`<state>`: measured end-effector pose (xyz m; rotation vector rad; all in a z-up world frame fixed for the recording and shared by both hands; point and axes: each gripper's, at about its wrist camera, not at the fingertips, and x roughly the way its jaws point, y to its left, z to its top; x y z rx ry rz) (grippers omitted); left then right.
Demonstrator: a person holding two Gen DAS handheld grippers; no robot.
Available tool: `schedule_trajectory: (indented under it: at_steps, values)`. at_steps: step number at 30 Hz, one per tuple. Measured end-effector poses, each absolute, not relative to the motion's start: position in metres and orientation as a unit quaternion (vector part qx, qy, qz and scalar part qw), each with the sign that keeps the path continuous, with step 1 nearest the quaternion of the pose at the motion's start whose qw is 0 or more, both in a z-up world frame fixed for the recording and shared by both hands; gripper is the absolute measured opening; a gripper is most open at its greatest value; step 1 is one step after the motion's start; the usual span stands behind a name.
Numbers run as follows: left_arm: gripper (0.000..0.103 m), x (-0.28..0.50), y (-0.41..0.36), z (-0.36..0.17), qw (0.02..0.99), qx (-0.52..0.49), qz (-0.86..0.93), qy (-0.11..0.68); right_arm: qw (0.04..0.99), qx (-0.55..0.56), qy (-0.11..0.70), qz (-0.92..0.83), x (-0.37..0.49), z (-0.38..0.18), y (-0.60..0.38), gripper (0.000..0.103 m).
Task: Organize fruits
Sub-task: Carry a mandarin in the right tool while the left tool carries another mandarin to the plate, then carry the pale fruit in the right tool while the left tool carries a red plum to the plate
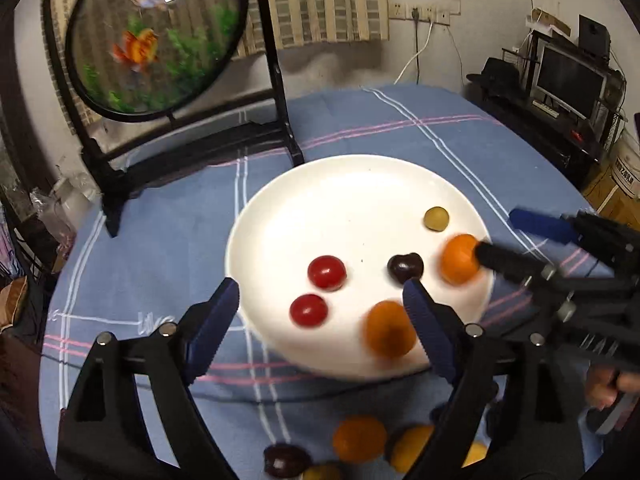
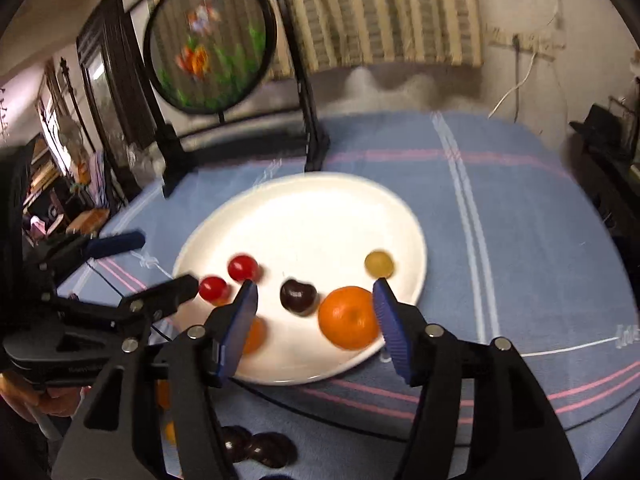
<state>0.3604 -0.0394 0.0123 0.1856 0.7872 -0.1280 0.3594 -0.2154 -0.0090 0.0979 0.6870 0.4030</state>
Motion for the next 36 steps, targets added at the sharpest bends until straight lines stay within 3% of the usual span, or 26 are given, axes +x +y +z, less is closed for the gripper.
schedule_trajectory:
  at_steps: [9, 23, 36]
  values:
    - [0.088, 0.274, -0.028, 0.028, 0.932, 0.084, -0.031, 0.350, 0.927, 0.039, 0.293, 0.228, 0.277, -0.007, -0.223, 0.060]
    - [0.092, 0.164, 0.002, -0.029, 0.920, 0.040, -0.013, 0.390, 0.892, 0.047, 0.377, 0.246, 0.223, -0.053, -0.237, 0.060]
    - [0.092, 0.145, 0.006, -0.054, 0.920, 0.053, -0.035, 0.387, 0.887, -0.029, 0.409, 0.211, 0.208, -0.073, -0.220, 0.060]
